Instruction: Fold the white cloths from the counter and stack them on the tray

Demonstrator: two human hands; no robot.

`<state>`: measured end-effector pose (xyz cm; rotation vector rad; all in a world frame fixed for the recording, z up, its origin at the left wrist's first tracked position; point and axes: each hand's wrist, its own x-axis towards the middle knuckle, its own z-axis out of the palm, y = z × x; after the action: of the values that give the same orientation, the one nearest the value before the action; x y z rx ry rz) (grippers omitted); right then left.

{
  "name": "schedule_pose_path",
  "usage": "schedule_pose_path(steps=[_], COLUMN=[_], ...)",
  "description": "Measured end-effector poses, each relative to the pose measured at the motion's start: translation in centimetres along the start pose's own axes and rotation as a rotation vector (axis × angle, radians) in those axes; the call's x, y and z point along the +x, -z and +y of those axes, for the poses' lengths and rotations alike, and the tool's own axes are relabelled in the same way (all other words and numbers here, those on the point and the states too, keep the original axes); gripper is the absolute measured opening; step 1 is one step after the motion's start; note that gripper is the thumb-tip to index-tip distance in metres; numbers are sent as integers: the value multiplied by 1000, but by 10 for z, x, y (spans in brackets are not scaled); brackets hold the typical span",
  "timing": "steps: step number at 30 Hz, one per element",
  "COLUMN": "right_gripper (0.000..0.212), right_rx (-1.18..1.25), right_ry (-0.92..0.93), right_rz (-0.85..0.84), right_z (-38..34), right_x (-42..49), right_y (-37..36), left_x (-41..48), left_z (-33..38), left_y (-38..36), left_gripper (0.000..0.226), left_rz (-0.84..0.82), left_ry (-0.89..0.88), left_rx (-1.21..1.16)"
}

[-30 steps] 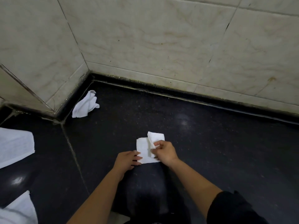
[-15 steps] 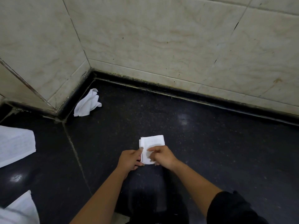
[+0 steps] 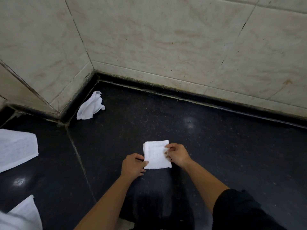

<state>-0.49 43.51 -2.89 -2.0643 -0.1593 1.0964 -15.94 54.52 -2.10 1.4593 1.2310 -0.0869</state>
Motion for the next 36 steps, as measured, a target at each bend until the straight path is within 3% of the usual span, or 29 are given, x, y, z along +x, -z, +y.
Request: schedule_pose_path(steps=[4, 9, 12, 17, 24, 32, 36], right_gripper=[35, 40, 31, 14, 18, 1, 14], right_rx=[-23, 165, 200, -59, -115, -105, -55], right_ry=[33, 6, -23, -60, -102, 12, 90], right_rz=[53, 33, 89, 180, 39, -79, -107], right_z=[1, -10, -10, -4, -3, -21, -41], right_x=[7, 10, 14, 8, -4, -22, -37], right_y=[0, 1, 4, 10, 2, 9, 11], left_x=[2, 5, 6, 8, 7, 7, 2], left_z=[-2, 0, -1, -2, 1, -1, 5], left_y=[-2, -3, -3, -3, -4, 4, 2], left_gripper=[19, 20, 21, 22, 21, 12, 7], left_rz=[36, 53, 69, 88, 83, 54, -7], left_ry=[-57, -93, -110, -123, -78, 77, 151], left_rx=[67, 129, 172, 197, 186, 13, -137])
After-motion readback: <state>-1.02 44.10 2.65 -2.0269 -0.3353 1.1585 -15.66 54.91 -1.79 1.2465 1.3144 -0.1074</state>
